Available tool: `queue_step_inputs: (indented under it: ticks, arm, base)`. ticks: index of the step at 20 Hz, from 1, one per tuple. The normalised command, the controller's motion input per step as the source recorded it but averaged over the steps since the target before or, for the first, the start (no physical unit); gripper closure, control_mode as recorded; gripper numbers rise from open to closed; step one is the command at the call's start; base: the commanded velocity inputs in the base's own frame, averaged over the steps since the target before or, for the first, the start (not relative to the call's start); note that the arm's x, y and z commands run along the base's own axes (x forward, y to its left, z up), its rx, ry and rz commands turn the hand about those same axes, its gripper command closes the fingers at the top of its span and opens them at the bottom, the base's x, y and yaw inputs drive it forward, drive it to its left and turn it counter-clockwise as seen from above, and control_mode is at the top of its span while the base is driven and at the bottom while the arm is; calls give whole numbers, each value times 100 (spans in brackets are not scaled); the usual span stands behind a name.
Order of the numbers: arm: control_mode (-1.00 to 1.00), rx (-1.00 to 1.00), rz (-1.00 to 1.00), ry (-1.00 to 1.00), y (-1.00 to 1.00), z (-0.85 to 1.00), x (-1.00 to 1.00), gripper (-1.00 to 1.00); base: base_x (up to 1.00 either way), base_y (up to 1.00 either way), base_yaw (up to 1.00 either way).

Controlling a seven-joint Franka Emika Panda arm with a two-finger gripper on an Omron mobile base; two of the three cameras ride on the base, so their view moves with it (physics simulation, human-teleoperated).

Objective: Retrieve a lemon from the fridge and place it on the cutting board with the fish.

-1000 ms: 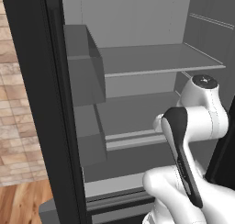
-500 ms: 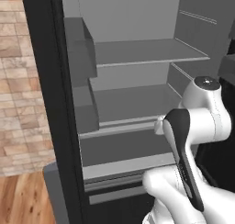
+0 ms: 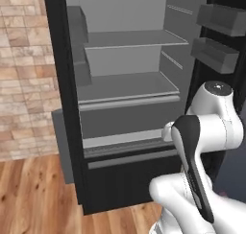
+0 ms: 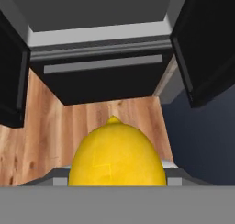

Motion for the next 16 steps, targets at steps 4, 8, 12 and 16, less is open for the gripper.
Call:
queue_step_inputs:
  ticks: [4,8,12,16]
  arm:
    - [100,0,0,0,0,0,0,100]
    - [100,0,0,0,0,0,0,100]
    - [100,0,0,0,0,0,0,100]
    - [100,0,0,0,0,0,0,100]
  base:
    - [-65,10,4]
    - [-47,4,15]
    - [-52,1,31]
    - [-69,6,45]
